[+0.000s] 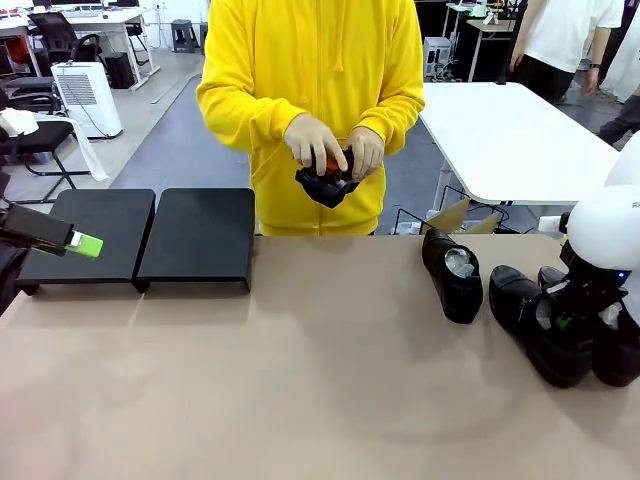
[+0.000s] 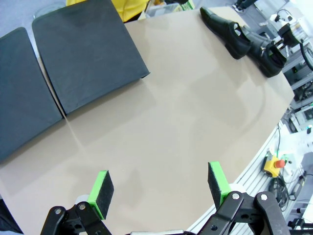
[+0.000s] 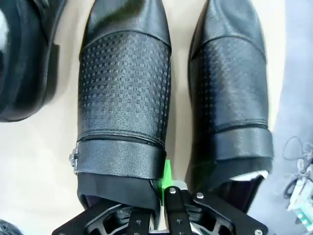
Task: Organize the shoes by placing them on the stand.
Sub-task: Pick up one Shoe and place it in the middle of the table.
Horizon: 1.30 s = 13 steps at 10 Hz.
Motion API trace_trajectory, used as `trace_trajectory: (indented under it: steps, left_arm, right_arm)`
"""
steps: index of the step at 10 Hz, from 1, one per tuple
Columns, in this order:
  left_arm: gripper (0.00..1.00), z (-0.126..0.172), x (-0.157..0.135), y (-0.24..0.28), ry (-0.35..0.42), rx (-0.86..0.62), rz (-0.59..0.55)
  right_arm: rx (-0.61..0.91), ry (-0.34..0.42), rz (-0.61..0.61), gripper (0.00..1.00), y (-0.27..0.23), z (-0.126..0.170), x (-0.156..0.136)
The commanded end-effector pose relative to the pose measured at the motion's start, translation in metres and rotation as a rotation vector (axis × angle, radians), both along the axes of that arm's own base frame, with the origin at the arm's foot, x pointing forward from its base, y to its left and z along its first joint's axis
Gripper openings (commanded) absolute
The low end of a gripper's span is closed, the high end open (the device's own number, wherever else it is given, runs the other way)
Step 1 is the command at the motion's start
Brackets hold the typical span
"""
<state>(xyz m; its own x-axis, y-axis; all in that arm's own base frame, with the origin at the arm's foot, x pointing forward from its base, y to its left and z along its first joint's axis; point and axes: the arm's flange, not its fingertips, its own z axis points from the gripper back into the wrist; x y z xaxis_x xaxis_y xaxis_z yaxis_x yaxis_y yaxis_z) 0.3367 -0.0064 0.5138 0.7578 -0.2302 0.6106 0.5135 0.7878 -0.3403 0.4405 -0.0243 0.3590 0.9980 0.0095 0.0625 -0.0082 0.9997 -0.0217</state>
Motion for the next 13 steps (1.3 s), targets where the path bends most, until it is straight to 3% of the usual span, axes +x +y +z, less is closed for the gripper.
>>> trace_trajectory:
  steps: [1, 4, 5, 9, 12, 13]
  left_arm:
    - [1.0, 0.0, 0.002, 0.001, -0.008, -0.013, -0.015]
    - [1.0, 0.0, 0.002, 0.001, -0.008, -0.013, -0.015]
    - [1.0, 0.0, 0.002, 0.001, -0.008, -0.013, -0.015]
    - [1.0, 0.0, 0.002, 0.001, -0.008, -0.013, -0.015]
    - [1.0, 0.0, 0.002, 0.001, -0.008, -0.013, -0.015]
    - [1.0, 0.0, 0.002, 0.001, -0.008, -0.013, -0.015]
  right_arm:
    - [0.019, -0.114, -0.033, 0.0, -0.008, 0.039, -0.025]
    - [0.16, -0.143, -0.012, 0.0, -0.016, 0.08, -0.048]
    - [0.033, -0.125, -0.046, 0.0, -0.012, 0.057, -0.026]
    - [0.061, -0.111, -0.037, 0.0, -0.012, 0.059, -0.035]
    - [-0.02, -0.235, 0.008, 0.0, 0.097, 0.104, -0.122]
    - [0.004, -0.237, 0.058, 0.0, 0.132, 0.111, -0.152]
